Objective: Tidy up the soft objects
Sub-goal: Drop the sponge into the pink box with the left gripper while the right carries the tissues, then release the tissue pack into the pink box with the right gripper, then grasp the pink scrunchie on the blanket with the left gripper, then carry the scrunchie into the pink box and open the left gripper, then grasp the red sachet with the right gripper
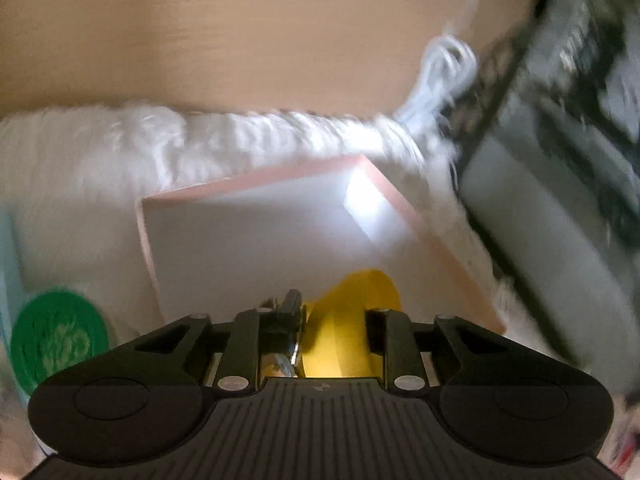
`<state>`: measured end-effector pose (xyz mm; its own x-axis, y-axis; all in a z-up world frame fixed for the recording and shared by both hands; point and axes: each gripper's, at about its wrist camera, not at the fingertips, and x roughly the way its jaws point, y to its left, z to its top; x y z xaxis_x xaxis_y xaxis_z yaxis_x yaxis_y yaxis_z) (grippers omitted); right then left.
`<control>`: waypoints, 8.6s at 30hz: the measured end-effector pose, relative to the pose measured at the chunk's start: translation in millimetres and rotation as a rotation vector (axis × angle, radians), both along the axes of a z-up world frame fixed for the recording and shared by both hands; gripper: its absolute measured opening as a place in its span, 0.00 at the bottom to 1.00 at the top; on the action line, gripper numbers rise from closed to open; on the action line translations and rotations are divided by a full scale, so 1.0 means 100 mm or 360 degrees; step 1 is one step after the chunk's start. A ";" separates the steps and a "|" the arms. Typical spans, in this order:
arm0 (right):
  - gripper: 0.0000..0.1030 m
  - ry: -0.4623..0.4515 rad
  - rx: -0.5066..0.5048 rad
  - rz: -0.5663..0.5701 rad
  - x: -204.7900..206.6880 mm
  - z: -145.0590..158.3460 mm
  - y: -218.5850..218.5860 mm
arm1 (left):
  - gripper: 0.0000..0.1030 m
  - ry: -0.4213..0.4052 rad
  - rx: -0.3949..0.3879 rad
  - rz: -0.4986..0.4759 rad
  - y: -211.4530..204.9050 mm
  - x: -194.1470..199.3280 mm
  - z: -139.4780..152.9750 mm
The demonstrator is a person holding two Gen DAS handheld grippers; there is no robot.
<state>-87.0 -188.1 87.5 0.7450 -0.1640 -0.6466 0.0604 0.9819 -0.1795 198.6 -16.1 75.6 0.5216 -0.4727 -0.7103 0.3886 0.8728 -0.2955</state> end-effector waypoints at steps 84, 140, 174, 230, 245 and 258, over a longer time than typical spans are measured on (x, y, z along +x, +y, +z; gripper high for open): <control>0.77 0.0175 -0.0011 0.0425 0.80 -0.58 1.20 | 0.38 0.0020 0.0064 0.0539 2.07 -1.65 -0.41; 0.38 -0.0041 0.0107 0.0394 0.33 -0.07 0.91 | 0.11 -0.0138 -0.0120 -0.0013 1.29 -2.16 0.04; 0.38 -0.0162 0.0156 -0.0076 0.15 0.15 -0.10 | 0.17 0.0160 -0.0186 0.0196 0.46 -0.06 0.26; 0.80 0.0010 0.0003 0.1115 1.55 -0.71 3.38 | 0.17 0.0004 -0.0091 0.1263 3.42 -2.93 -0.10; 0.30 0.0335 0.0460 0.1297 1.67 -0.74 3.36 | 0.17 0.0009 -0.0157 0.1335 3.54 -3.12 -0.14; 0.04 0.0298 0.0344 0.1205 1.49 -0.68 3.36 | 0.17 0.0023 -0.0129 0.1164 3.46 -2.94 -0.21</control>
